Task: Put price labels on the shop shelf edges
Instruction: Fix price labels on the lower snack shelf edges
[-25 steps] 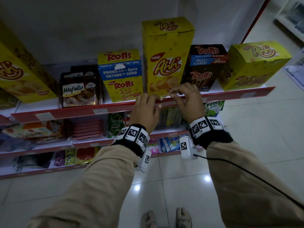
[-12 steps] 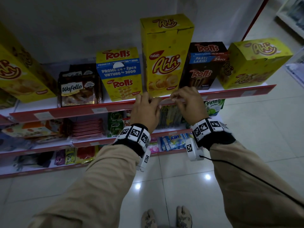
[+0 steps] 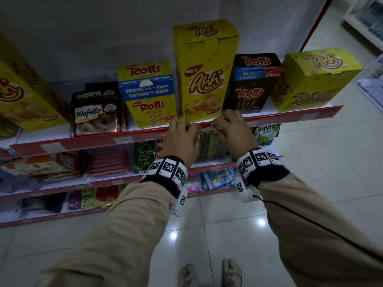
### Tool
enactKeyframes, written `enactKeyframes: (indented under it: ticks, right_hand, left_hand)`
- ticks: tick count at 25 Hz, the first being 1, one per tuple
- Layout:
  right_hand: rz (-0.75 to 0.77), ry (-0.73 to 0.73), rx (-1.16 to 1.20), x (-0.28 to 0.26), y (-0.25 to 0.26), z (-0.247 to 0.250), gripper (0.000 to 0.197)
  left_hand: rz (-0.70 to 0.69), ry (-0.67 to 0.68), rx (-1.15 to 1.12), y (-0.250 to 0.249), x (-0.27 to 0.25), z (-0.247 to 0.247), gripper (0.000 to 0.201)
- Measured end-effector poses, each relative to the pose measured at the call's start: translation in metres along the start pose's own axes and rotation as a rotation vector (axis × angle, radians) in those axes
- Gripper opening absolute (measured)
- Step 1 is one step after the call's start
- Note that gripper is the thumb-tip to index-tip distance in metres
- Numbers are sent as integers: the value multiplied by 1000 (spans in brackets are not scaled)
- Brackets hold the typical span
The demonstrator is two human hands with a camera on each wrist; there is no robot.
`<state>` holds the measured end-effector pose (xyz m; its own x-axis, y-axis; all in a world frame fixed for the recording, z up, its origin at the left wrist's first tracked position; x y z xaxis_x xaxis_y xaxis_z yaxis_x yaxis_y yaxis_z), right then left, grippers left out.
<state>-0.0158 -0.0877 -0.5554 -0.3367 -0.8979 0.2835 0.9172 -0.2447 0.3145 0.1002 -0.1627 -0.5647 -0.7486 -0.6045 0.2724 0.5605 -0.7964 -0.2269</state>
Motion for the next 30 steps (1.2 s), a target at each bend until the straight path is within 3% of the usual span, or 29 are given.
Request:
enactKeyframes:
  ticks: [14, 20, 30]
  right_hand:
    - [-45, 3, -52, -5, -2, -3, 19]
    - [-18, -80, 4, -7, -3, 2, 15]
    - [-46, 26, -12, -10, -5, 1, 26]
  left_hand:
    - [-20, 56, 93, -3, -1, -5, 26]
    - [-34, 47, 95, -3, -1, -3, 36]
    - [-6, 45, 34, -2, -4, 3, 38]
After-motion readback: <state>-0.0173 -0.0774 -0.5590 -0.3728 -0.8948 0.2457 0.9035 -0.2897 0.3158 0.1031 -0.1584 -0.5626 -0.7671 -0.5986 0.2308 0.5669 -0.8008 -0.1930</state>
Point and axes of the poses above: each hand's wrist, its own x-axis towards the middle knuckle, its own z-axis out of the back of the hand, y = z × x, the point moved 7 cm from there along x, towards the middle knuckle, and after that the axes turned 1 degree about -y, right-handed, at the moved point
